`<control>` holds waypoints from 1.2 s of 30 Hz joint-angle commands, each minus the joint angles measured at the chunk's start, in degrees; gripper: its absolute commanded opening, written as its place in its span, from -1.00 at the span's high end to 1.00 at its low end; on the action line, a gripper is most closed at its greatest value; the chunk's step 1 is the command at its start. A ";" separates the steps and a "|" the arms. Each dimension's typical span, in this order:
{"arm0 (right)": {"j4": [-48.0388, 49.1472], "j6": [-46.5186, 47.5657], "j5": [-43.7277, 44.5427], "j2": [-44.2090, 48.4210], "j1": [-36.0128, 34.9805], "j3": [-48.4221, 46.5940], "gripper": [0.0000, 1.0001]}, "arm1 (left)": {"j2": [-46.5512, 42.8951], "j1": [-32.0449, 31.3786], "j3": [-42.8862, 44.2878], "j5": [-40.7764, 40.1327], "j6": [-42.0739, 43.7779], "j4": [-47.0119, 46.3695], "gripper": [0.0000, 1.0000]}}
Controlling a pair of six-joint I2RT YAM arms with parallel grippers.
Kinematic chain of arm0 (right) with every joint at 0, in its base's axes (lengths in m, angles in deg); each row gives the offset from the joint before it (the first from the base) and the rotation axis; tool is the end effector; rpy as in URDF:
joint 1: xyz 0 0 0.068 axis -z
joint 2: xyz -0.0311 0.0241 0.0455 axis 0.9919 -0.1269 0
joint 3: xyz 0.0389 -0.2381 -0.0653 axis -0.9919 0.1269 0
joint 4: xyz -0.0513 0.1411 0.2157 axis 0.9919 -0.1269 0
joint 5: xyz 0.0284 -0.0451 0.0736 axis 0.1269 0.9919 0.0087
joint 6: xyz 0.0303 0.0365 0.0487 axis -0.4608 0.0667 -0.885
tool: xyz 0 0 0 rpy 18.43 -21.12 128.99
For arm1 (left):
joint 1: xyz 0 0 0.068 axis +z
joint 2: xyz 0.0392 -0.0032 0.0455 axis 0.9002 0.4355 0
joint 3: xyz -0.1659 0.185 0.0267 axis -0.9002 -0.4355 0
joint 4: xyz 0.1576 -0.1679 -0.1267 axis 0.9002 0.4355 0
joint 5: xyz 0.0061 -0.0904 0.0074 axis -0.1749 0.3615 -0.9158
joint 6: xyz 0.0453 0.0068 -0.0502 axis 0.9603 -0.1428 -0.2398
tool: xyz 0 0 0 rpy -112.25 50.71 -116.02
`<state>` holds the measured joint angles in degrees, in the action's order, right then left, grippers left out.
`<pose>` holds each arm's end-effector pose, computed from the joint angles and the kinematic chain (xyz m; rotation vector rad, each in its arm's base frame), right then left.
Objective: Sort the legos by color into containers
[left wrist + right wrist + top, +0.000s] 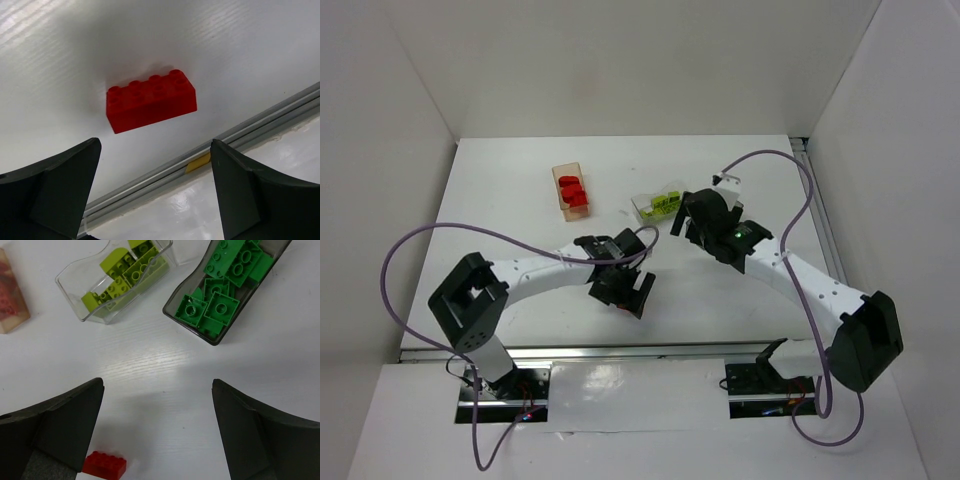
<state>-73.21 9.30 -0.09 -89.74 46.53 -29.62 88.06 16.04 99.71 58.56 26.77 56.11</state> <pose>0.2546 0.1548 0.2530 0.3171 2.1995 0.1702 0.2146 -0.2470 0.1543 0.4831 2.8264 -0.4495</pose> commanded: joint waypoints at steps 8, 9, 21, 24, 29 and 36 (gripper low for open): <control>-1.89 -0.38 0.64 0.23 0.32 0.51 -0.92 | 7.17 -5.82 4.62 -11.36 -4.08 -0.37 -1.00; -1.89 0.23 0.64 0.23 0.32 0.51 -0.92 | 8.04 -5.82 4.63 -13.02 -4.60 -0.37 -1.00; -0.31 1.29 -2.00 -1.35 0.85 0.51 -0.94 | 12.52 -5.82 10.78 -16.38 -7.42 0.33 -1.00; -0.31 1.29 -2.00 -1.35 0.85 0.51 -0.94 | 14.37 -5.82 12.18 -16.37 -9.62 1.99 -1.00; -0.31 1.82 -2.60 -1.35 1.38 0.51 -0.94 | 14.29 -5.82 12.89 -18.48 -13.74 3.50 -0.80; 1.53 2.35 -5.15 -1.96 1.91 1.13 -0.94 | 12.18 -5.82 11.22 -21.03 -17.78 6.39 -0.65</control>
<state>-73.08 10.37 -3.41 -91.23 48.12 -29.20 102.29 10.01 110.90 40.61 12.80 59.78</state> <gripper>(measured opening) 0.972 0.821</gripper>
